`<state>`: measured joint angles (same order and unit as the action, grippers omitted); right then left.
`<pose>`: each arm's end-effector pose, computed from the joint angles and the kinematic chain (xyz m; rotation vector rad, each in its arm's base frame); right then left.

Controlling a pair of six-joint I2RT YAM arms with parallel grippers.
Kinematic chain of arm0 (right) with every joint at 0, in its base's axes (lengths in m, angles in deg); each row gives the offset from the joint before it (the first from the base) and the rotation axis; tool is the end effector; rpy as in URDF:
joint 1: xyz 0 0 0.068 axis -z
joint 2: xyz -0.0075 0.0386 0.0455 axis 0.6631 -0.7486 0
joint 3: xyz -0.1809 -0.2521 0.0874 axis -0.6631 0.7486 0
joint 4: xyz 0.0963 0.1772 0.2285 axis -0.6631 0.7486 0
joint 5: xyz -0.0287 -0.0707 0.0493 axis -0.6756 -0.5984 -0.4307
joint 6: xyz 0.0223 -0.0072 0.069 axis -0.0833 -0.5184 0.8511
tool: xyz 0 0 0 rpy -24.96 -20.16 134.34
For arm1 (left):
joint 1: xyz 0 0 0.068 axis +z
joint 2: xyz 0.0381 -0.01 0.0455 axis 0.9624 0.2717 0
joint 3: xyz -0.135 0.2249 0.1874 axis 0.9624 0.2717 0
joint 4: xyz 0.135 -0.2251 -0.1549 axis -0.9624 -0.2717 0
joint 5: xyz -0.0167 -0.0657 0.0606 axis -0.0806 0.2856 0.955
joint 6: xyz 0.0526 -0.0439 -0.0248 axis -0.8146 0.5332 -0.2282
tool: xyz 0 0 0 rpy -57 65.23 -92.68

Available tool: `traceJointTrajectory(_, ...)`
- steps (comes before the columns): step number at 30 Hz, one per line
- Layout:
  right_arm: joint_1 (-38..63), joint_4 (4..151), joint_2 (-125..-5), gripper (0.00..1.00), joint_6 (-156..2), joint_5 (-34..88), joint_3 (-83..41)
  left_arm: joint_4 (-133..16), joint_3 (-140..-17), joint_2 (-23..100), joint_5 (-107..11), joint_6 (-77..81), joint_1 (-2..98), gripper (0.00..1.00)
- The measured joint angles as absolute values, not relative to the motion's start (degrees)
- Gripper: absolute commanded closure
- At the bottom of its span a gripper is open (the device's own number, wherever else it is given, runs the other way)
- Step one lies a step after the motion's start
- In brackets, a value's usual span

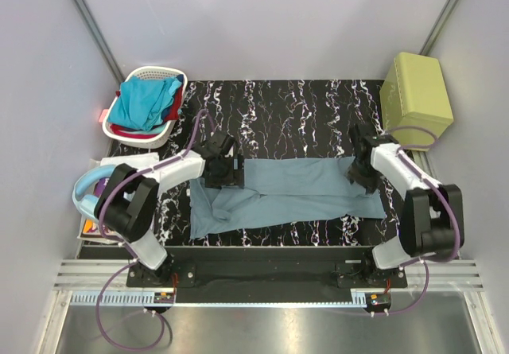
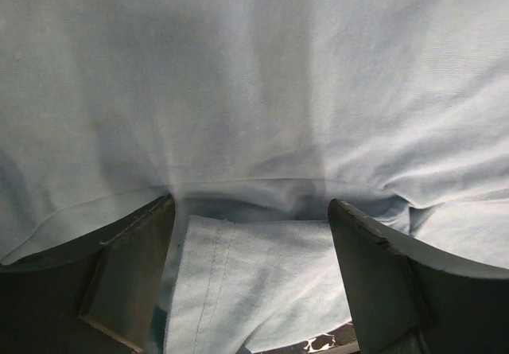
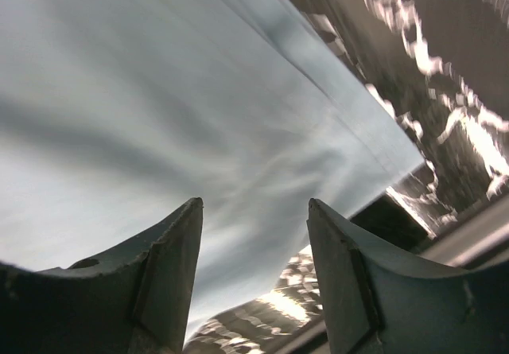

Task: Fold and stack the t-shirts
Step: Fold the other side of the tshirt into a rectangle

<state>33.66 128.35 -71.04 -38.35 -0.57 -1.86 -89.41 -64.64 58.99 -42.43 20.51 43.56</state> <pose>0.3034 0.0210 0.2025 0.9491 2.6768 -0.3585 0.3177 -0.1919 0.1744 0.0196 2.7908 -0.3518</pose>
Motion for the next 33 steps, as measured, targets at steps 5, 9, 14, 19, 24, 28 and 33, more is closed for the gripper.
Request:
traceJointTrajectory(5, 33.7, 127.0, -68.8, 0.46, -40.7, -1.4, -15.4, -89.4, -64.7, 56.3, -42.4, 20.5, 43.6, 0.17)
traceJointTrajectory(9, 33.7, 125.1, -73.0, 0.78, -42.1, -2.1, -22.3, -89.5, -64.8, 56.2, -42.4, 20.5, 43.5, 0.17)
traceJointTrajectory(14, 33.7, 124.2, -82.2, 0.79, -42.0, -2.1, -23.1, -89.8, -64.8, 57.4, -42.4, 20.5, 43.5, 0.17)
traceJointTrajectory(19, 33.7, 124.0, -87.7, 0.78, -42.1, -2.0, -23.1, -90.1, -64.7, 57.7, -42.4, 20.5, 43.5, 0.17)
traceJointTrajectory(24, 33.7, 123.5, -90.3, 0.75, -42.1, -2.0, -23.4, -90.2, -64.7, 57.9, -42.4, 20.5, 43.5, 0.18)
traceJointTrajectory(28, 33.9, 123.3, -92.1, 0.75, -42.0, -1.9, -23.4, -90.3, -64.7, 58.9, -42.4, 20.4, 43.6, 0.18)
traceJointTrajectory(33, 34.7, 123.3, -94.2, 0.78, -42.0, -1.9, -23.4, -90.6, -64.7, 59.5, -42.4, 20.4, 43.6, 0.18)
